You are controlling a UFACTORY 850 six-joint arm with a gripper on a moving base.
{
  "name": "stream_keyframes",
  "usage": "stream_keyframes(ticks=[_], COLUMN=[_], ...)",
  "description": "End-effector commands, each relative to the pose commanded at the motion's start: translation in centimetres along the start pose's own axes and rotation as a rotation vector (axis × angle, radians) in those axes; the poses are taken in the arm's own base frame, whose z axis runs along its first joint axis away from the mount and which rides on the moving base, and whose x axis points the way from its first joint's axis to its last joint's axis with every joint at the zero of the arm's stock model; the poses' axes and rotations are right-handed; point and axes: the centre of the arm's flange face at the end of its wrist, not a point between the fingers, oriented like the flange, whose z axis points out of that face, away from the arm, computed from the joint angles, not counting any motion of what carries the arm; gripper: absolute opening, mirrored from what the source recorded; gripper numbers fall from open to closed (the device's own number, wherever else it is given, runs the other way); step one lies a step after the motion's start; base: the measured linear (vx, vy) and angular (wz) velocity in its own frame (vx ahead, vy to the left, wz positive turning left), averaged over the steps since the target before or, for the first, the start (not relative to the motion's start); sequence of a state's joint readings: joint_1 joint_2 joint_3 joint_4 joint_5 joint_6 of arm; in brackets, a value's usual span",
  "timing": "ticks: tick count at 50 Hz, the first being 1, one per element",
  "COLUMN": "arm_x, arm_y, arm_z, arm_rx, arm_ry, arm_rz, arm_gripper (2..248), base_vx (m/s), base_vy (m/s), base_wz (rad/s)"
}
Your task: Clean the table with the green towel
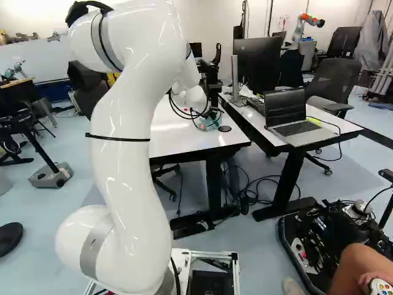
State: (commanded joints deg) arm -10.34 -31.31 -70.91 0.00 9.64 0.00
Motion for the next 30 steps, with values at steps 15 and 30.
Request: stream_keyframes(ticks=[15, 30], arm_x=[-0.16, -0.37], arm_y=[0.00, 0.00], arm_z=[0.00, -0.01], arm_rx=[0.000, 0.000], arm_ry=[-0.017, -0.041], arm_rz=[0.000, 0.000], arm_gripper=[49, 49], base_vx=[0.000, 0.000], base_vy=[0.000, 0.000], base_wz=[0.000, 0.000])
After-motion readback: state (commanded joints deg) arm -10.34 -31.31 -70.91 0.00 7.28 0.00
